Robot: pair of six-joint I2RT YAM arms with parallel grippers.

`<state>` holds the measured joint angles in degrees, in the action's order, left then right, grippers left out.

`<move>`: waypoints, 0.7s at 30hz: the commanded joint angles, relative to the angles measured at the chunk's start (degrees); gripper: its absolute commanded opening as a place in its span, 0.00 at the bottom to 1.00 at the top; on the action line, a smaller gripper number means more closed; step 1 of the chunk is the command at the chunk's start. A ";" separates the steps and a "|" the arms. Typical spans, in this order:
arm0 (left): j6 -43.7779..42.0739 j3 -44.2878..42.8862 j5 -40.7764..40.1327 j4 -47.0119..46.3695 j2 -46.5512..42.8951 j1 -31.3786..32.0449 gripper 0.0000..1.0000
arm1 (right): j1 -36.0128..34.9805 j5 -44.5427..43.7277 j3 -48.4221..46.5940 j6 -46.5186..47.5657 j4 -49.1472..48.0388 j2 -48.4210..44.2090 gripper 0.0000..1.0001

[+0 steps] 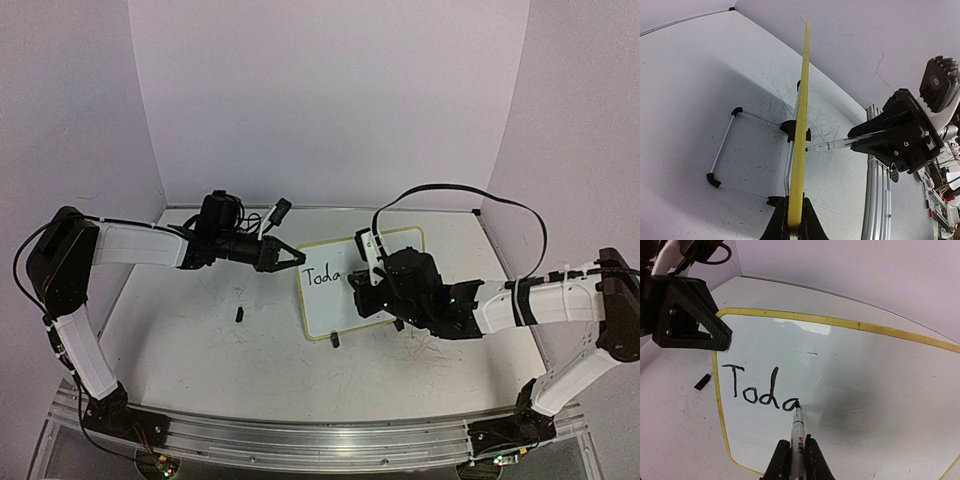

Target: Write a sentence on the whiteboard

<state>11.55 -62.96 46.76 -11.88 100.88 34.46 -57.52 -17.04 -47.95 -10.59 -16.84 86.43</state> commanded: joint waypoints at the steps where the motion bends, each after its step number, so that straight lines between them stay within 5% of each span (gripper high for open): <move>1: -1.42 -0.06 0.81 -0.13 -3.13 0.17 0.00 | 0.67 -0.99 0.53 -0.45 1.20 -1.24 0.00; 21: -1.44 -0.07 0.95 -0.12 -3.02 0.17 0.00 | 0.66 2.93 1.39 1.44 -3.02 -6.23 0.00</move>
<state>11.53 -62.96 46.87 -11.88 100.88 34.46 -57.12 -15.55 -47.06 -10.10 -15.92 84.41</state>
